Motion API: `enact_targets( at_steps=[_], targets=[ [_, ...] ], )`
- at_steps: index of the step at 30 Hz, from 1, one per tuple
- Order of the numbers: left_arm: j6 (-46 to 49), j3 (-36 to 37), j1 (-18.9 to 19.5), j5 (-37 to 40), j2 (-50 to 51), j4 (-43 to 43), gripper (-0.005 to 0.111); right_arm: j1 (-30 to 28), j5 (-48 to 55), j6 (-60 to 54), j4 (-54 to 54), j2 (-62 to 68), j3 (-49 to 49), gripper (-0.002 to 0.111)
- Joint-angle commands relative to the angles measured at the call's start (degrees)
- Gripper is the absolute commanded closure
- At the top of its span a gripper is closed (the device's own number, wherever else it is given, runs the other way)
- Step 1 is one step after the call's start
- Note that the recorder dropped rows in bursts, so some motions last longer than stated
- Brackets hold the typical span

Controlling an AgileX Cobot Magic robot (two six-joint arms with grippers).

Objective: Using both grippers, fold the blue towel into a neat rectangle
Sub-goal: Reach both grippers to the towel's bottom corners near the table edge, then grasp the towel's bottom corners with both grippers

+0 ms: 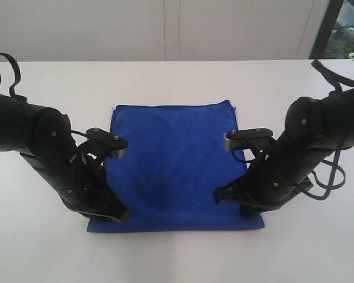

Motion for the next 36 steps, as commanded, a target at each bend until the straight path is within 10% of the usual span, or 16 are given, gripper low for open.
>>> enact_targets(
  at_steps=[1, 6, 11, 18, 36],
  targets=[
    [-0.3, -1.5, -0.3, 4.5, 0.3, -0.2, 0.107, 0.1, -0.4, -0.4, -1.1, -3.5, 0.4, 0.108],
    [5.4, -5.6, -0.3, 7.7, -4.8, -0.1, 0.107, 0.1, 0.8, -8.4, -3.4, -9.7, 0.4, 0.108],
    [34.0, -7.4, -0.3, 20.3, -9.0, 0.2, 0.107, 0.1, 8.4, -29.8, -3.4, -12.6, 0.4, 0.108],
    [39.7, -4.9, -0.3, 16.8, -6.1, 0.6, 0.086, 0.1, 7.8, -52.3, -2.8, -12.1, 4.7, 0.072],
    [46.8, -4.9, -0.3, 18.1, -3.9, 0.6, 0.050, 0.1, 1.1, -53.3, -0.6, -9.3, 5.2, 0.056]
  ],
)
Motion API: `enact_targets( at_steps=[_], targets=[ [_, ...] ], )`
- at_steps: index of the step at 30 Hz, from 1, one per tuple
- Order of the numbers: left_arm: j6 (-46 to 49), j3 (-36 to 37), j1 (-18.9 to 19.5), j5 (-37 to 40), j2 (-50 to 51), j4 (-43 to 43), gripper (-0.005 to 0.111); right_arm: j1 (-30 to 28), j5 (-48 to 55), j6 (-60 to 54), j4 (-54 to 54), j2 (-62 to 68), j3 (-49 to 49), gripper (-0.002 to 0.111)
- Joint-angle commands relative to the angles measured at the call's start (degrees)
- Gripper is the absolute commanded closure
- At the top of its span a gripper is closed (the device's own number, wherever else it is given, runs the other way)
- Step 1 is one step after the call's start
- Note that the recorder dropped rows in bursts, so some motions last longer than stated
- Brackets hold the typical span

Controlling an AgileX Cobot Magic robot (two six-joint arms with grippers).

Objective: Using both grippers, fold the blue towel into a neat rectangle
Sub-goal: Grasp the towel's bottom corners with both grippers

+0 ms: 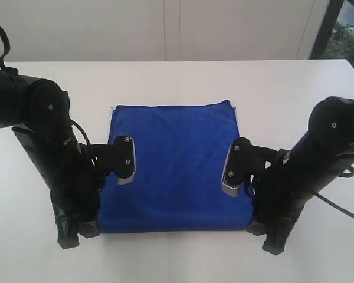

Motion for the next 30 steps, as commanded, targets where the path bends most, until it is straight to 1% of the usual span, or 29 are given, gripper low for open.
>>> enact_targets(
  at_steps=[1, 7, 13, 16, 18, 21, 24, 25, 27, 29, 30],
  targets=[
    [1.8, 0.5, -0.3, 0.5, -0.1, -0.4, 0.050, 0.0, -0.8, -0.7, 0.4, 0.1, 0.1, 0.056],
    [2.4, 0.5, -0.3, 0.0, 2.7, -0.7, 0.050, 0.0, -0.9, -0.7, 0.7, 0.2, 0.1, 0.056],
    [2.9, 0.5, -0.3, -0.8, 4.4, -0.7, 0.050, 0.0, -1.1, -0.7, 0.7, 3.1, 0.1, 0.056],
    [3.5, 0.5, -0.3, -1.3, 4.9, -0.7, 0.050, 0.0, -2.7, -0.7, 0.7, 4.8, 0.1, 0.058],
    [3.5, 0.5, -0.3, -1.5, 5.2, -0.7, 0.053, 0.0, -3.3, -0.7, 0.7, 5.6, 0.1, 0.062],
    [3.5, 0.5, -0.3, -1.8, 5.9, -0.7, 0.066, 0.0, -3.3, -0.7, 0.7, 6.3, 0.1, 0.072],
    [3.5, 0.5, -0.3, -1.8, 6.9, -0.7, 0.084, 0.0, -3.0, -0.6, 0.7, 7.1, 0.1, 0.085],
    [3.5, 0.5, -0.3, -1.8, 7.2, -0.7, 0.087, 0.0, -2.8, -0.6, 0.7, 7.2, 0.1, 0.090],
    [3.5, 0.5, -0.3, -1.8, 7.6, -0.7, 0.099, 0.0, -2.1, -0.6, 0.7, 7.4, 0.1, 0.098],
    [3.5, 0.5, -0.3, -1.8, 7.6, -0.4, 0.107, 0.0, -2.0, -0.6, 0.7, 7.4, 0.1, 0.105],
    [3.5, 0.5, -0.3, -1.8, 7.5, -0.4, 0.107, 0.0, -1.8, -0.6, 0.7, 7.4, 0.1, 0.107]
  ],
)
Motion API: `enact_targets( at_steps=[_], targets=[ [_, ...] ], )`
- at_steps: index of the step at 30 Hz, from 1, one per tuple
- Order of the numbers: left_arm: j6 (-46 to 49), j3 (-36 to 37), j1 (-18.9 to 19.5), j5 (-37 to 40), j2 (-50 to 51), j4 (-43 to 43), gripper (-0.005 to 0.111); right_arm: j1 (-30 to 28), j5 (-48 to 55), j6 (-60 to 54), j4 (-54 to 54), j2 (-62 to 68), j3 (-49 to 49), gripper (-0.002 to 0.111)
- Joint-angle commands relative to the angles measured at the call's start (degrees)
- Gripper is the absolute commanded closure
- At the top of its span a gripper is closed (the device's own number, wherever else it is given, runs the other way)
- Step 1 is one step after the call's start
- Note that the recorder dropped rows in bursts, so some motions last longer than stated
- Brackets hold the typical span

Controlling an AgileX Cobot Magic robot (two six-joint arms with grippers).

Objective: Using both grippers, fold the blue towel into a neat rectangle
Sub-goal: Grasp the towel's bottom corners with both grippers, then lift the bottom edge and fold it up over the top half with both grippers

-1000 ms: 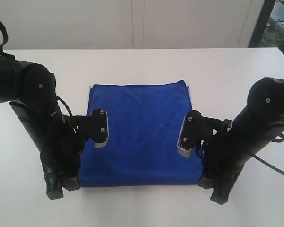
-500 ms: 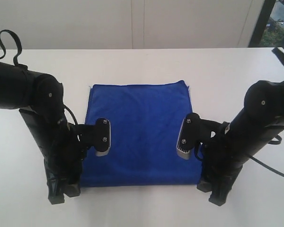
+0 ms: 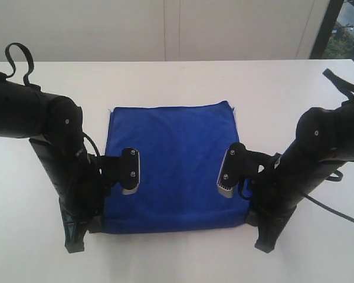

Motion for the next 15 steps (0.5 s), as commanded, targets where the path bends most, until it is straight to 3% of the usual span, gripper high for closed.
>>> enact_targets(
  at_steps=[1, 15],
  targets=[
    [0.4, 0.6, -0.3, 1.7, 0.9, -0.3, 0.107, 0.0, 2.6, -0.5, 0.4, 0.8, 0.4, 0.108],
    [-1.3, 0.6, -0.3, 9.7, -8.6, 0.4, 0.107, 0.0, 10.8, -0.5, 0.5, -8.8, 0.2, 0.108]
  ],
)
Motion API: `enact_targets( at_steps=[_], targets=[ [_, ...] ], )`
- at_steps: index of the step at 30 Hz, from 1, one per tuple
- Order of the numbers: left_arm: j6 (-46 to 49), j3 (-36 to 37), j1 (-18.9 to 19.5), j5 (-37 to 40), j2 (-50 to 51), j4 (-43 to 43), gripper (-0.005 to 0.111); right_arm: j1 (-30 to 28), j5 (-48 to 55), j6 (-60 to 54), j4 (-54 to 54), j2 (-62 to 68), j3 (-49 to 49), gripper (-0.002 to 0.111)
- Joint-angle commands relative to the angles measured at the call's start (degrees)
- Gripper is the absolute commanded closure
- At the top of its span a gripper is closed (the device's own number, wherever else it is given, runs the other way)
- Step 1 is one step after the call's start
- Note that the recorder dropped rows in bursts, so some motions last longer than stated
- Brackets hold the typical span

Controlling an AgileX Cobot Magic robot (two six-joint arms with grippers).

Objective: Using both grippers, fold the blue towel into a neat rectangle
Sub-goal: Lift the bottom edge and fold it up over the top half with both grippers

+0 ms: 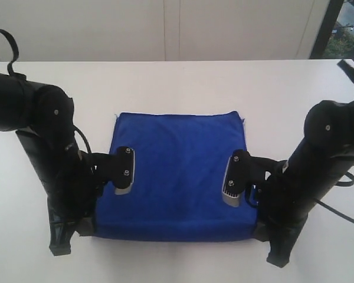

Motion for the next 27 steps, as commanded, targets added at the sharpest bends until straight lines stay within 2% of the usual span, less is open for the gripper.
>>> enact_targets(
  at_steps=[1, 9, 14, 20, 27],
  targets=[
    [-2.7, 0.5, -0.3, 3.0, -4.3, 0.0, 0.107, 0.0, 1.0, -0.5, 0.0, -4.6, 0.1, 0.108],
    [-8.8, -5.3, -0.1, 2.0, -7.5, 0.6, 0.107, 0.0, -3.6, 0.1, 0.0, -9.4, -1.3, 0.108],
    [-13.2, -8.5, 2.5, 0.3, -7.5, 2.3, 0.107, 0.0, -9.7, 4.7, -1.0, -9.4, -3.2, 0.108],
    [-14.0, -8.7, 6.6, -5.8, -7.5, 1.4, 0.107, -0.1, -19.0, 10.9, -4.2, -7.8, -3.4, 0.108],
    [-14.8, -8.7, 7.2, -17.2, -3.7, 1.4, 0.107, -0.8, -25.9, 15.6, -4.2, -3.0, -5.2, 0.108]
  ],
)
